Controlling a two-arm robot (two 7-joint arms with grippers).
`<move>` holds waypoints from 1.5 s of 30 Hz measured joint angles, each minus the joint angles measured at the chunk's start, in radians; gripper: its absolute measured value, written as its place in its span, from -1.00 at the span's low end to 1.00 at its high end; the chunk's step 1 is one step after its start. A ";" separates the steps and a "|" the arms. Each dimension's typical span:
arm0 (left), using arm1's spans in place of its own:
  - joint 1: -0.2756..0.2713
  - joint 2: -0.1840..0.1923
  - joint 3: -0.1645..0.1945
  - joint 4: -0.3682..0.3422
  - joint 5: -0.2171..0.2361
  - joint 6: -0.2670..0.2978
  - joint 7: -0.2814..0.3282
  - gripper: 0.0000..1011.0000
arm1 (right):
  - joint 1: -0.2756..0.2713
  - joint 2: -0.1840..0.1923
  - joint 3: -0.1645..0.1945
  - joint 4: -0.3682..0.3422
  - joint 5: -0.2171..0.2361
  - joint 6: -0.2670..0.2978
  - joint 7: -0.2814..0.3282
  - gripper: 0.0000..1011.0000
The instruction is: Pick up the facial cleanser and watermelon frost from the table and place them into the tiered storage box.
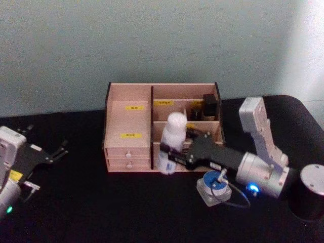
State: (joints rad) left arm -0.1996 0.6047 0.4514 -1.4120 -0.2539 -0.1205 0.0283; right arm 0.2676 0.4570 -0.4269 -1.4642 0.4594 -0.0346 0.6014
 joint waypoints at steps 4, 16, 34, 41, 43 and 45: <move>0.000 0.000 0.000 0.000 0.000 0.000 0.000 0.98 | 0.025 -0.024 0.011 -0.002 0.008 0.000 -0.044 0.18; 0.000 0.000 0.000 0.000 0.000 0.000 0.000 0.98 | 0.118 -0.112 0.034 0.069 -0.068 0.007 -0.210 0.18; 0.000 0.000 0.000 0.000 0.000 0.000 0.000 0.98 | 0.235 -0.209 0.046 0.272 -0.170 0.009 -0.269 0.18; 0.000 0.000 0.000 0.000 0.000 0.000 0.000 0.98 | 0.254 -0.230 0.048 0.321 -0.195 0.008 -0.265 0.18; 0.000 0.000 0.000 0.000 0.000 0.000 0.000 0.98 | 0.260 -0.236 0.050 0.337 -0.202 0.009 -0.261 0.18; 0.000 0.000 0.000 0.000 0.000 0.000 0.000 0.98 | 0.264 -0.241 0.052 0.352 -0.207 0.012 -0.257 0.18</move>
State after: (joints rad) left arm -0.1995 0.6047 0.4513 -1.4120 -0.2539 -0.1205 0.0283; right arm 0.5317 0.2161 -0.3753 -1.1126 0.2522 -0.0225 0.3446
